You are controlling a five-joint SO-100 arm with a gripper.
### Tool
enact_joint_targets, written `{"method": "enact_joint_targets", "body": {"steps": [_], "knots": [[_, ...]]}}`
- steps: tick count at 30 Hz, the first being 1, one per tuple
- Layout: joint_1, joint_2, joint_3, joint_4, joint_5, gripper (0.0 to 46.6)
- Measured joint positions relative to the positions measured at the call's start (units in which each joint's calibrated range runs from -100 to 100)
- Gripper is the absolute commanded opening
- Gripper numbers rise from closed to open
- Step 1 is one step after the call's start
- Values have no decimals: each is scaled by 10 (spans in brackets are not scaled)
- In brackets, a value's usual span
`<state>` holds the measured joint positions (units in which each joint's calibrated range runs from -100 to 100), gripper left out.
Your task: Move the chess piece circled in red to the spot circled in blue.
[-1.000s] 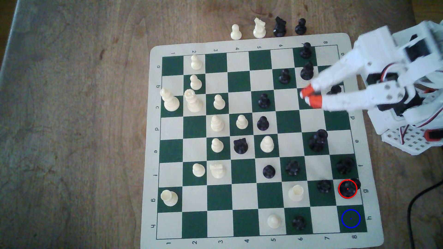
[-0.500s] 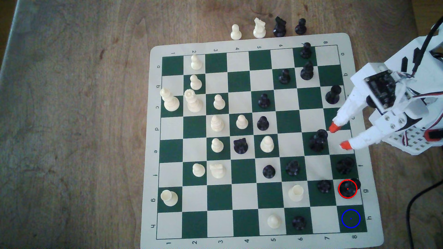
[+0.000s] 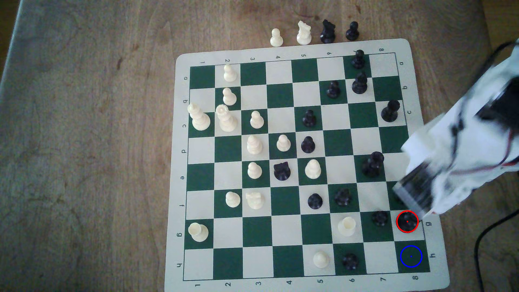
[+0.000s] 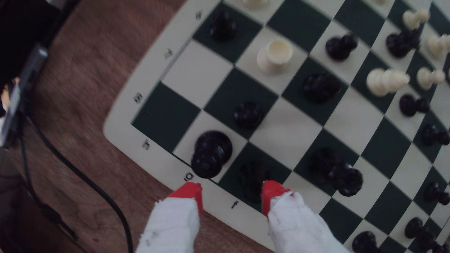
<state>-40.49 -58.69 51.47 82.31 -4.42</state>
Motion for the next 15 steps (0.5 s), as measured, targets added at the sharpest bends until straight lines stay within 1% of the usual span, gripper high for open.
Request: {"method": "enact_joint_targets", "body": {"steps": [1,3,6,8,15], "knots": [[-1,3,5,-6,-5,128],[-12,13,15,-17,-6,131],[-14,23,33,-31,-15,139],[-18,34,33,-34,-14,143],[-39,38,33,-45,-29,158]]}}
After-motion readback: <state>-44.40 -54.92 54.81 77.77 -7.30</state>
